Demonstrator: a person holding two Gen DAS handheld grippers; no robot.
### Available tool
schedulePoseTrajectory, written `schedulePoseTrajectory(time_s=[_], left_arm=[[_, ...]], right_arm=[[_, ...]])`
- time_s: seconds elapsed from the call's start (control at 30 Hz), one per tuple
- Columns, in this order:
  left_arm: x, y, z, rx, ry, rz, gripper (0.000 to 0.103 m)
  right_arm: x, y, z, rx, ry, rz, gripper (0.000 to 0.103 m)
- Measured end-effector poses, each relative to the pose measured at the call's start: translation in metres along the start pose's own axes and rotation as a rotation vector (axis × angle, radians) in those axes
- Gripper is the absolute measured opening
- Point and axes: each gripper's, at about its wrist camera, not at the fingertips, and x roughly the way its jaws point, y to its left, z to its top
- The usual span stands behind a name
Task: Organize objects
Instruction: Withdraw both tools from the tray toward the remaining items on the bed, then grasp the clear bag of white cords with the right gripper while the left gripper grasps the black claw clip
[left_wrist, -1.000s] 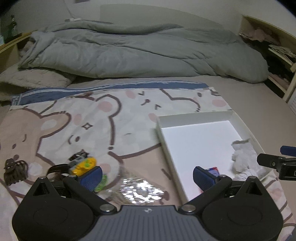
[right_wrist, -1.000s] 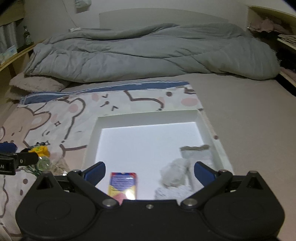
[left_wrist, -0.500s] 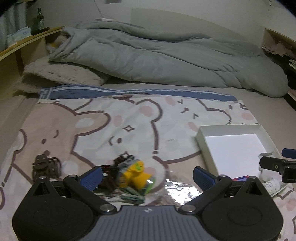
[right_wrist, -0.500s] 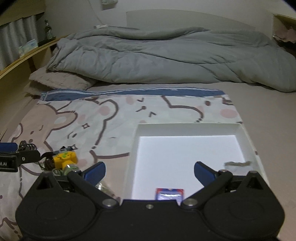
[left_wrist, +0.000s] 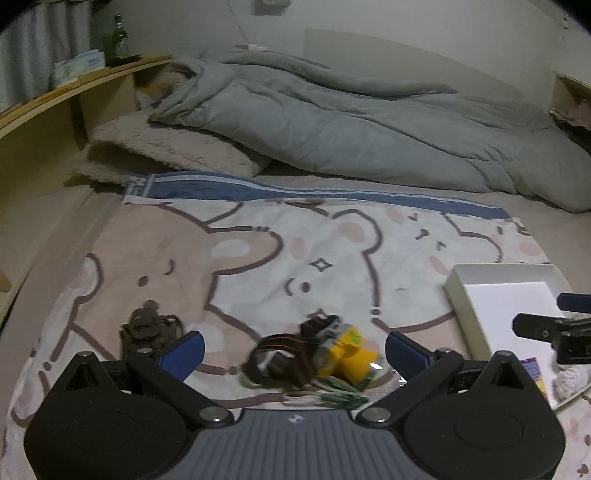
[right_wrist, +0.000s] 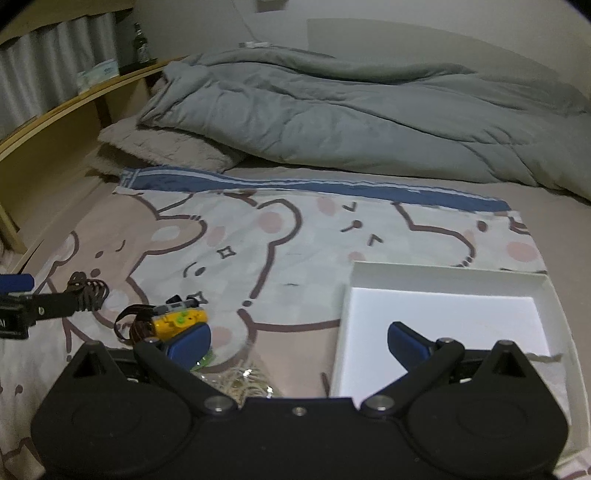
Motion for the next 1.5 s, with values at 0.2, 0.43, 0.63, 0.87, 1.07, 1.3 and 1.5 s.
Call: schedulePoseTrajectory(time_s=[0.2,0.43,0.63,0.87,1.07,1.3,1.5], left_arm=[[0.005,0.029,-0.001,-0.028,0.0,0.045,0.103],[0.023,0.071,-0.004,-0.081,0.003,0.139,0.103],[0.046,0.1,-0.008,-0.104,0.0,0.206,0.103],[0.078,0.13,-0.006,-0.187,0.041,0.22,0.103],[0.102,0.146,-0.001,-0.303,0.112,0.227,0.101],[0.126,0.145,0.005,-0.339,0.14,0.204,0.092],[0.147,0.146,0.007,-0.331,0.185,0.236,0.089]], right_arm=[[0.015,0.011,-0.003,-0.042,0.003,0.016,0.103],[0.037,0.016,-0.009,-0.072,0.023,0.046,0.103],[0.053,0.017,-0.013,-0.065,0.041,0.075,0.103],[0.072,0.024,-0.018,-0.136,0.085,0.076,0.103],[0.089,0.025,-0.024,-0.144,0.151,0.123,0.103],[0.108,0.033,-0.038,-0.286,0.196,0.127,0.103],[0.119,0.032,-0.046,-0.336,0.222,0.154,0.103]])
